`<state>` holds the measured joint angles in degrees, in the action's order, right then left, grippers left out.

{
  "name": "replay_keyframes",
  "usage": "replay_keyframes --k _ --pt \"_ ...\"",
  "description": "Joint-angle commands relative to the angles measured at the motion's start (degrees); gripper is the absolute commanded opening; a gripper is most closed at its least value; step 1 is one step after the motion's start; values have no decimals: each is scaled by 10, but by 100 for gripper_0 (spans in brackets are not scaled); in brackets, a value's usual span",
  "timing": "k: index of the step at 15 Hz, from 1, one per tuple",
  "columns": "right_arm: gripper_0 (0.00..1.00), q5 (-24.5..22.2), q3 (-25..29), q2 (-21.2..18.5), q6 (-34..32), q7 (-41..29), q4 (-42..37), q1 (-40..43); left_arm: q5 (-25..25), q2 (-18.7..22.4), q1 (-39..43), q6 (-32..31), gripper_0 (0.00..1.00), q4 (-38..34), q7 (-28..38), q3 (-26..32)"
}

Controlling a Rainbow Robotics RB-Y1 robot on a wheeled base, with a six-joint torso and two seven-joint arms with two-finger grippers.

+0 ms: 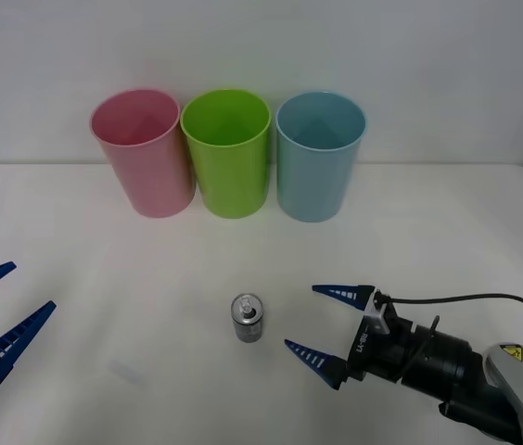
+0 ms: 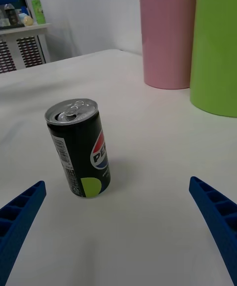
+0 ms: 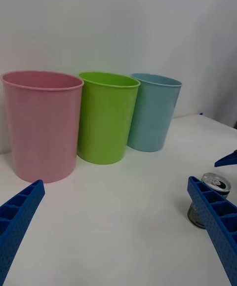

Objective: Grasp the object on the table and drop it into the matching bin: aluminum can to the light blue bin, PET bottle to the pink bin.

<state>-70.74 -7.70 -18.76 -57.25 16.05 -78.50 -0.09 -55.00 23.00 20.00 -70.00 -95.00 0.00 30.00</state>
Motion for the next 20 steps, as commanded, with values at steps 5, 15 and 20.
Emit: replay_keyframes --k 5,15,20 --pt "100 21 -101 0 101 16 0 -25 0 0 0 0 100 0 0 0" --pt "100 19 -173 14 178 29 0 -49 0 0 0 0 100 0 0 0" --pt "100 15 -191 16 197 38 0 -58 0 0 0 0 100 0 0 0"
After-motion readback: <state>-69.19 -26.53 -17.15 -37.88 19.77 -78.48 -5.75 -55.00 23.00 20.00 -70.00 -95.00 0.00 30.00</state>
